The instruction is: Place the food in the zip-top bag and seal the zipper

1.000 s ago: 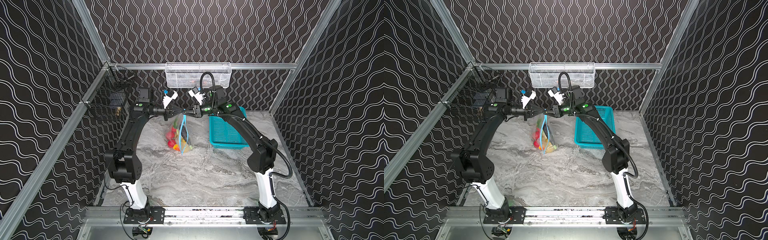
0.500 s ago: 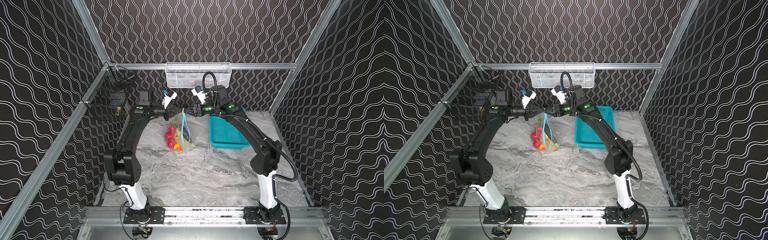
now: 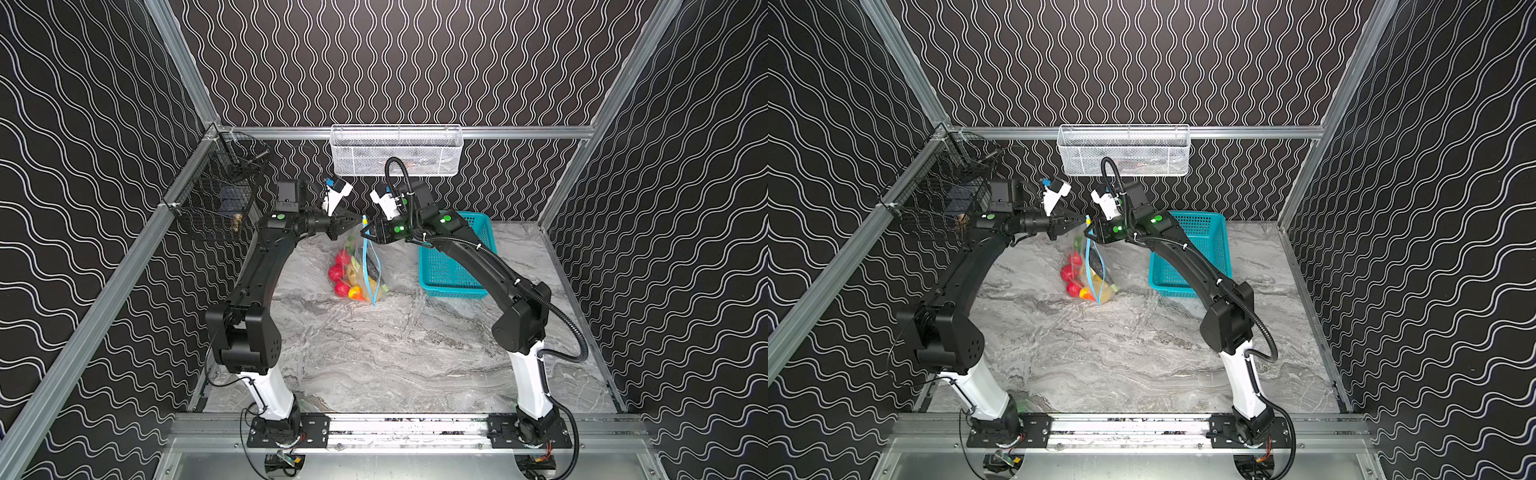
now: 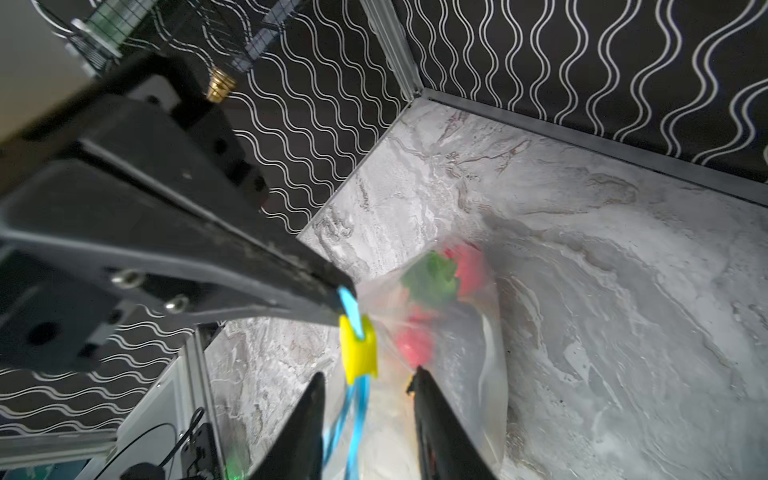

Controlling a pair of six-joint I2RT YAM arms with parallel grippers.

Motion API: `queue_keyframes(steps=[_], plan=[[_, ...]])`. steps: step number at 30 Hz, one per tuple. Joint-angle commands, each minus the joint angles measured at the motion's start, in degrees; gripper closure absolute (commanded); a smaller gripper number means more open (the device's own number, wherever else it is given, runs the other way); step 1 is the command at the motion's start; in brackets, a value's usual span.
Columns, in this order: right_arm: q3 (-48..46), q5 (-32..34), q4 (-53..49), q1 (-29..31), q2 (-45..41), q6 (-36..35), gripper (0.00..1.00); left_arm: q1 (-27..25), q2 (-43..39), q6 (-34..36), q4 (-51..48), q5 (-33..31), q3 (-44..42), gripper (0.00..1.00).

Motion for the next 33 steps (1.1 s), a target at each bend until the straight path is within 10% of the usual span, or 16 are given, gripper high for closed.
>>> queue_keyframes(steps=[1,10,21,29,33], plan=[[1.02,4.15,-0.47,0.71,0.41,0.1,0.71,-0.01,-0.91,-2.07,1.46,-0.72,-0.13,1.0],[2.64,4.79,-1.05,0.89,1.06,-2.66,1.0,-0.01,-3.3,-4.62,1.01,-3.48,-1.81,1.0],[7.51,-9.42,-1.55,-0.59,1.06,-13.64,1.0,1.49,-8.37,-3.4,-3.69,-4.86,-4.22,1.0],[7.58,-15.85,-4.18,-1.14,0.38,-18.22,1.0,8.15,-4.92,0.58,-7.44,3.54,0.78,0.3],[6.1,-17.41,-4.92,-1.22,-0.39,-19.43,1.0,11.39,-1.85,6.0,-10.23,11.25,4.32,0.1]])
